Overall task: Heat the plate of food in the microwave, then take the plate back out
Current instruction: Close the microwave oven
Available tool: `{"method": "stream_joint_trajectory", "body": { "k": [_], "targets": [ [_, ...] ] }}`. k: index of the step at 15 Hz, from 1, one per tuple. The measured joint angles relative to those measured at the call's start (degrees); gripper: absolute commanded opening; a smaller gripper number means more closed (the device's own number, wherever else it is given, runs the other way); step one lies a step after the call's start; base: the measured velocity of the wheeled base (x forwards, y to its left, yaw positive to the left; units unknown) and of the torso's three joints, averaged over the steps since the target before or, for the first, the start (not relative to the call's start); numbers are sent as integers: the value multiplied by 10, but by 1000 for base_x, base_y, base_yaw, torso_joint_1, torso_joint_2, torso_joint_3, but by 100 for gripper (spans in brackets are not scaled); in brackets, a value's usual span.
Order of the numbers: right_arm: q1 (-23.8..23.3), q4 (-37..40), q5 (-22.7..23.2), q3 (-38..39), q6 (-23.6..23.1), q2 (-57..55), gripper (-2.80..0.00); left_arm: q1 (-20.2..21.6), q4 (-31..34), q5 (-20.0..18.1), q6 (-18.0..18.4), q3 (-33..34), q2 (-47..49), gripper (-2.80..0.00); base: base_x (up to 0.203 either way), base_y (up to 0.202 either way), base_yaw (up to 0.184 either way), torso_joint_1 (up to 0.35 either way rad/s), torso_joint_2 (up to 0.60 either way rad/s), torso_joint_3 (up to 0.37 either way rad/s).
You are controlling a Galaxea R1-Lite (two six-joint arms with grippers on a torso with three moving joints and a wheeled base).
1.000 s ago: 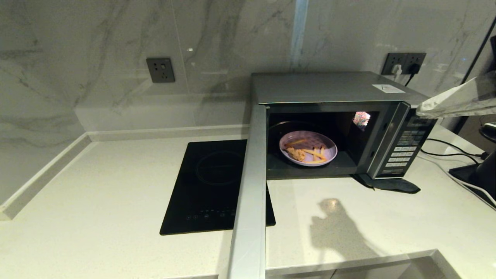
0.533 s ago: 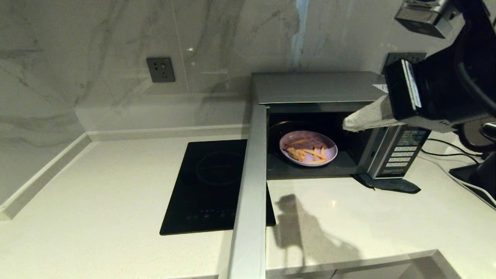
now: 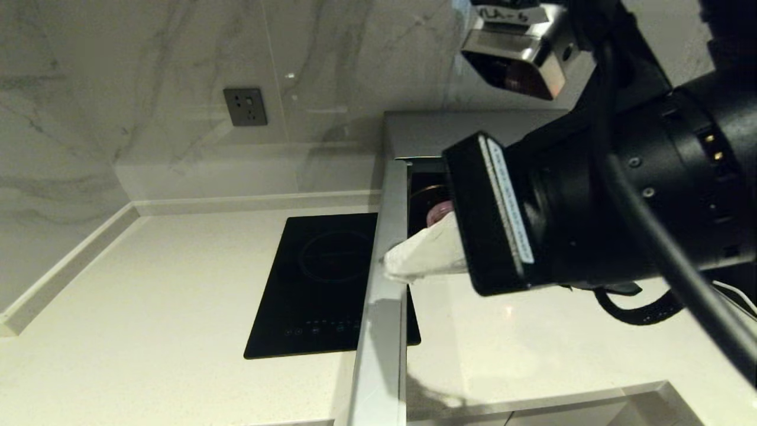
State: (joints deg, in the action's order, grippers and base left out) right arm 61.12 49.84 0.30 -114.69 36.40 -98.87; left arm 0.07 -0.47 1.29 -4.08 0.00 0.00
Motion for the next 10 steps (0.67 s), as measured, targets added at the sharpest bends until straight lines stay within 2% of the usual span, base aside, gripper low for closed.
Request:
{"method": "stream_joint_trajectory", "body": {
  "k": [6,10],
  "targets": [
    [62,0,2,0,12,-40,-280,0,0,0,0,0,0,-280,0,0,0,0,0,0],
    [86,2,-2,0,16,-63,-280,0,0,0,0,0,0,-280,0,0,0,0,0,0]
  ]
}}
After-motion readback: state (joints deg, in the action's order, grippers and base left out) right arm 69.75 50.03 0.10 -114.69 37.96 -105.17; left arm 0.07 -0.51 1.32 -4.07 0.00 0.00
